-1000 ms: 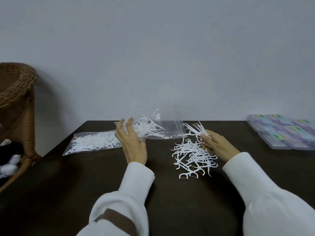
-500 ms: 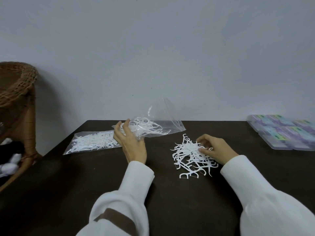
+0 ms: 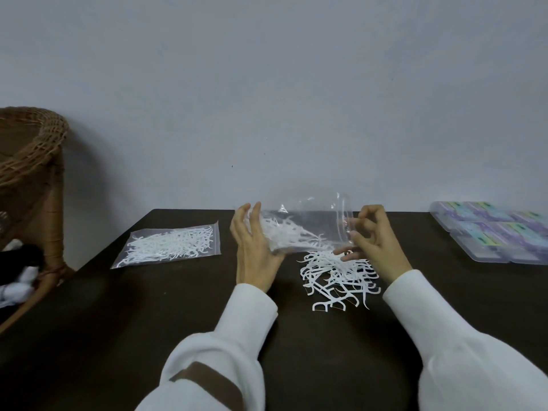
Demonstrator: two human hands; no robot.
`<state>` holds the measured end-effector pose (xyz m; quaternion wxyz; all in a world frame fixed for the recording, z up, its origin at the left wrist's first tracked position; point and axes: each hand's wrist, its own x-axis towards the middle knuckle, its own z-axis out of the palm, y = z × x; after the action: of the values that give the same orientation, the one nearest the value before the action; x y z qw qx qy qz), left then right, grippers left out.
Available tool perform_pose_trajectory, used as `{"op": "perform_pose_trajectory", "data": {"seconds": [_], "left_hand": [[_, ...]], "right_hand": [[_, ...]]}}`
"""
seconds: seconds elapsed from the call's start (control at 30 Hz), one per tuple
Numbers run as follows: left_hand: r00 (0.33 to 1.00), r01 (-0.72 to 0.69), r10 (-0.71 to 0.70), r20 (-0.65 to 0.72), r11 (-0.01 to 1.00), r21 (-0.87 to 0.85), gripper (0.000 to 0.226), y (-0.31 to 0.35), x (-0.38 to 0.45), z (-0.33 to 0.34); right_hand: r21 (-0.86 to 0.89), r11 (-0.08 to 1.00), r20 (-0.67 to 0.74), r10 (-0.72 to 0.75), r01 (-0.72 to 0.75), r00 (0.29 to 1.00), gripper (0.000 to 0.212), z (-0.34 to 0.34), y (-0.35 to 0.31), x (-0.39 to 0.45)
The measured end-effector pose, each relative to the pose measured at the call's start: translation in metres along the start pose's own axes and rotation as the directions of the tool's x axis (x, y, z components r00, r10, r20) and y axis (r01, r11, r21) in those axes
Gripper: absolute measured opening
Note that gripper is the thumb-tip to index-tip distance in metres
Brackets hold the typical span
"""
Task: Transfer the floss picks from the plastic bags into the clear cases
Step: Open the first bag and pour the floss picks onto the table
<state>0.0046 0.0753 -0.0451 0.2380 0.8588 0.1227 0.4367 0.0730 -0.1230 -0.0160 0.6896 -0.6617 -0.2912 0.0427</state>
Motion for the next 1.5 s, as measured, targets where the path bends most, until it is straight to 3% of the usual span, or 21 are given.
{"op": "perform_pose_trajectory", "data": {"seconds": [0.1,0.2,0.37,0.47,0.63,0.77,0.97,1.1,1.37,1.5], "left_hand": [[0.997,-0.072,0.072,0.002,0.994,0.087,0.104,-0.003,-0.001,0.003],[0.995,-0.101,0.103,-0.010,0.989,0.105,0.106,-0.002,0.000,0.001],[0.990,-0.136,0.137,-0.009,0.988,0.070,0.106,0.007,-0.003,0.001],[0.994,-0.110,0.110,0.007,0.994,-0.002,0.106,0.013,-0.007,0.001],[0.984,-0.175,0.175,-0.021,0.985,0.009,0.102,0.016,-0.007,-0.005],[0.980,-0.198,0.198,-0.023,0.980,0.006,0.101,0.016,-0.006,-0.008],[0.961,-0.275,0.275,-0.011,0.961,0.038,0.106,0.018,-0.007,-0.006],[0.957,-0.291,0.291,-0.002,0.957,0.018,0.106,0.020,-0.008,-0.004],[0.926,-0.375,0.373,0.060,0.927,0.026,0.109,0.018,-0.007,-0.001],[0.924,-0.381,0.380,0.048,0.924,0.025,0.106,0.016,-0.007,-0.001]], "right_hand": [[-0.189,0.982,0.002,-0.004,0.004,1.000,0.009,-0.006,0.005,0.003],[-0.317,0.946,0.046,0.079,-0.061,0.996,0.028,-0.006,0.009,0.005],[-0.282,0.956,0.218,0.151,-0.086,0.964,0.019,0.005,0.004,0.000],[-0.361,0.930,0.241,0.156,-0.061,0.958,0.047,0.008,0.004,-0.001],[-0.309,0.951,0.276,0.107,-0.018,0.955,0.046,0.013,0.008,-0.001],[-0.365,0.931,0.288,0.098,0.015,0.953,0.057,0.013,0.007,-0.003],[-0.434,0.900,0.290,0.164,-0.024,0.943,0.035,0.018,0.001,-0.008],[-0.442,0.895,0.264,0.196,-0.062,0.945,0.038,0.023,-0.001,-0.011],[-0.512,0.856,0.199,0.201,-0.073,0.959,0.011,0.030,0.004,-0.010],[-0.550,0.835,0.208,0.173,-0.031,0.963,0.034,0.033,0.007,-0.007]]}}
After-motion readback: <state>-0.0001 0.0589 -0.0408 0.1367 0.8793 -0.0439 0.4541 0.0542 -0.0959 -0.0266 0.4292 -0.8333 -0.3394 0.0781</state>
